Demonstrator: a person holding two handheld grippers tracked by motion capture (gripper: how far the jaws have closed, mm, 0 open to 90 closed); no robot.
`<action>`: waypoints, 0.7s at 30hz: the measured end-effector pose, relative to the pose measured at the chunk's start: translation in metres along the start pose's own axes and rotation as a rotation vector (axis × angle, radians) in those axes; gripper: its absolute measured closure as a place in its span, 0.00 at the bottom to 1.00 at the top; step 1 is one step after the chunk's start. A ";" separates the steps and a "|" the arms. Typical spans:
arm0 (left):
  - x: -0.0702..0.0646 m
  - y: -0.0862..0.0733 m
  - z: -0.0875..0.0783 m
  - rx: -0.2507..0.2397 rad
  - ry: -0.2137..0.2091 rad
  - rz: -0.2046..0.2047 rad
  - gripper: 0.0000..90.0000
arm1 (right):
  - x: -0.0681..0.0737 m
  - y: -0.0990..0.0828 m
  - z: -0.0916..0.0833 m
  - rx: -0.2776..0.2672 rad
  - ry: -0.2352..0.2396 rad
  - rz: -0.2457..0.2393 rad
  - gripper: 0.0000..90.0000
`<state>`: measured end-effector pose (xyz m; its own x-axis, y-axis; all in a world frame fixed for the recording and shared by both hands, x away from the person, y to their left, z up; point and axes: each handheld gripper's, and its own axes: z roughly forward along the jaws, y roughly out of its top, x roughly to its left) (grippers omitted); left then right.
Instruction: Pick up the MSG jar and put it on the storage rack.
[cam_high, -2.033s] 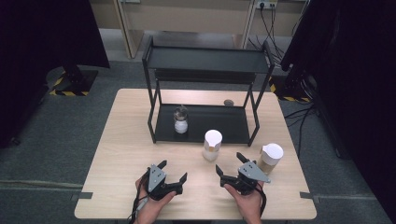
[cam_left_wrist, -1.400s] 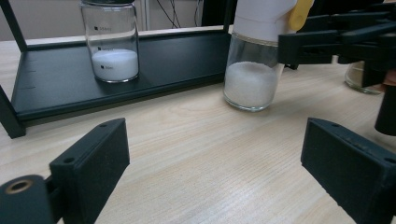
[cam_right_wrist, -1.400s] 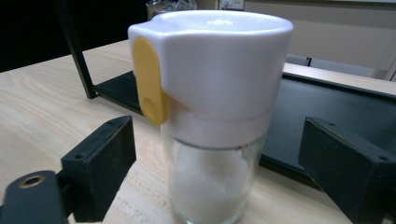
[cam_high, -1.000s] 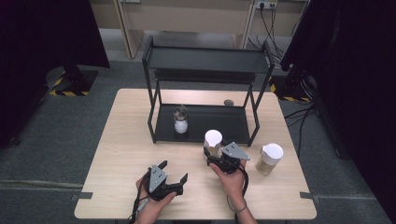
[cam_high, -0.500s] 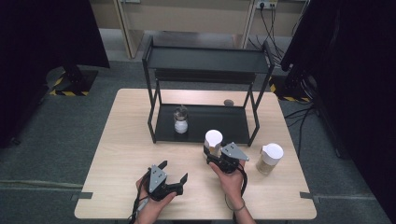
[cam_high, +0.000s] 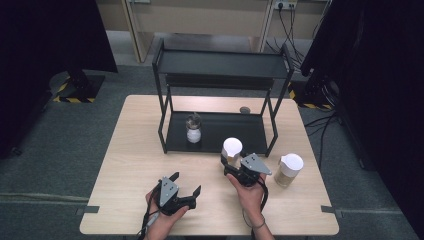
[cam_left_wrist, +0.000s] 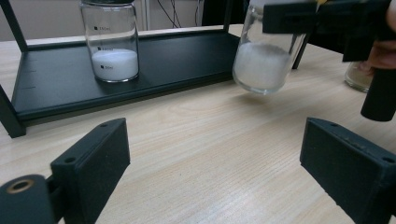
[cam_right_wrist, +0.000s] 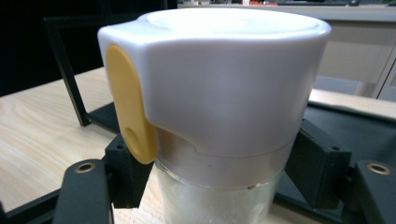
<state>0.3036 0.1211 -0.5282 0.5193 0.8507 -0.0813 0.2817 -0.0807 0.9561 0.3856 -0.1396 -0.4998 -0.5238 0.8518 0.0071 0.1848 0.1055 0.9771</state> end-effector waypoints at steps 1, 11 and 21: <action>0.000 0.000 0.000 0.000 0.000 -0.003 0.09 | 0.000 0.002 -0.001 -0.005 0.000 -0.002 0.34; 0.000 0.000 0.000 0.000 0.001 -0.007 0.09 | 0.000 0.016 -0.004 -0.031 -0.005 -0.008 0.34; 0.000 0.000 0.000 0.001 0.001 -0.006 0.09 | -0.002 0.027 -0.002 -0.047 -0.013 -0.013 0.34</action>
<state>0.3039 0.1214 -0.5282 0.5170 0.8516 -0.0863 0.2853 -0.0764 0.9554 0.3895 -0.1394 -0.4727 -0.5149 0.8572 -0.0083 0.1383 0.0926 0.9861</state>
